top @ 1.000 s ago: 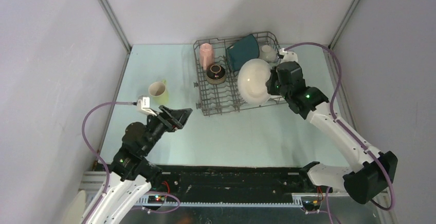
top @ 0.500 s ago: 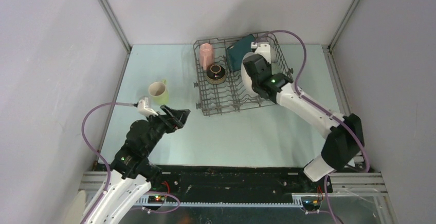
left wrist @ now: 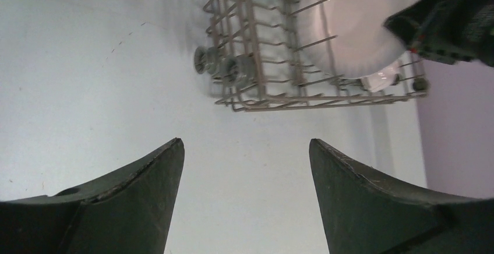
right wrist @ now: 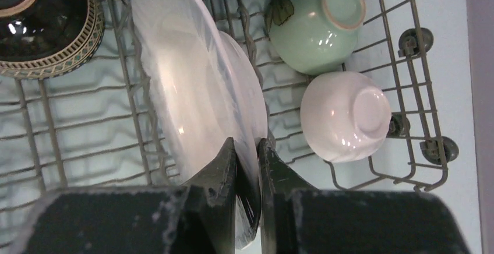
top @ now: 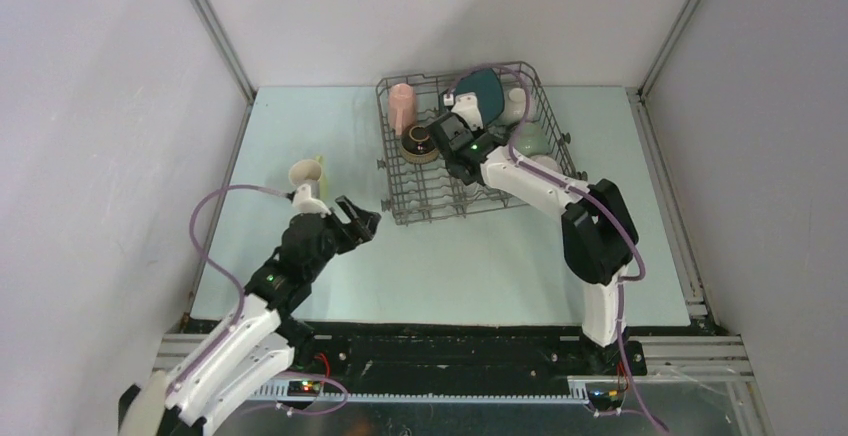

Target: Load the mixed dishes into the dish rack

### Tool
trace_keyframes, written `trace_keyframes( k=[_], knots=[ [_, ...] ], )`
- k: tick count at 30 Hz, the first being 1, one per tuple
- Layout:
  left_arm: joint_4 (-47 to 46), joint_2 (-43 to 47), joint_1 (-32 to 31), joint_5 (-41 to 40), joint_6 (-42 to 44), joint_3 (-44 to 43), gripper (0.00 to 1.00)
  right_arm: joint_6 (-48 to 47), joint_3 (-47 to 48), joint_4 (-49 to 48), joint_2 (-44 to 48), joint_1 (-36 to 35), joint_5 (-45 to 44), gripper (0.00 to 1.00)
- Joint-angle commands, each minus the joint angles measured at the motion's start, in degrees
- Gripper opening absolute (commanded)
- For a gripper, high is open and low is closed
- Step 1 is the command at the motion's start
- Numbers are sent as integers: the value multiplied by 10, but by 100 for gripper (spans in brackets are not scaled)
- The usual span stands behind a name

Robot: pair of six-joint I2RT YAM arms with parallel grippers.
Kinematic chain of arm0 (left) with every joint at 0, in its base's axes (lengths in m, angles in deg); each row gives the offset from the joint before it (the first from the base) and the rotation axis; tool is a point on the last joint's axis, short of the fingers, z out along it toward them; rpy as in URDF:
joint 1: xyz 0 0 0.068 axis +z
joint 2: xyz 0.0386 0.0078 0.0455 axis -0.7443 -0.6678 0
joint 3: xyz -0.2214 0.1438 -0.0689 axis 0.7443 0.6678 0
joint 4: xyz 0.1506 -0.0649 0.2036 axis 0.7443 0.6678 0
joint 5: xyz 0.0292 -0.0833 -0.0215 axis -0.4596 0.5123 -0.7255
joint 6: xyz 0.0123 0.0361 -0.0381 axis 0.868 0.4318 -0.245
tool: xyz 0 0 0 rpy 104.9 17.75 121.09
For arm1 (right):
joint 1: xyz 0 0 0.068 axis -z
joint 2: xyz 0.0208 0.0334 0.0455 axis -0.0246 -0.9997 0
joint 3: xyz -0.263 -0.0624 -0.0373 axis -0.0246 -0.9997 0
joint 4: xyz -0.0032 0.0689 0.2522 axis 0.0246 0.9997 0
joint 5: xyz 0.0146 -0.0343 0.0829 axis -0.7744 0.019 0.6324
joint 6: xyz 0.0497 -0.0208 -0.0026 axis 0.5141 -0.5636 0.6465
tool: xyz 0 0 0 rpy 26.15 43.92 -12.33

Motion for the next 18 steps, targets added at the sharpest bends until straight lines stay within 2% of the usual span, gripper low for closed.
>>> trace_keyframes(
  k=[1,4,6,8,9,11,14,18],
  knots=[
    [-142,-90,4,-14,23,9,85,55,28,13,-33,-14,60,0],
    [-188,-188,7,2,36,-9,87,66,10,7,-32,-3,132,0],
    [-188,-249,10,32,44,-36,87,70,2,4,-30,12,173,4],
    [-173,-299,11,69,53,-62,87,71,-3,4,-27,20,189,13],
    [-166,-319,11,77,53,-68,87,72,-5,4,-25,23,194,31],
    [-181,-322,11,100,49,-57,87,74,-14,-4,-18,33,216,51],
    [-185,-294,11,95,44,-39,89,77,-40,-24,6,49,258,59],
    [-152,-248,11,64,55,-36,90,72,-60,-41,34,52,266,73]
  ],
)
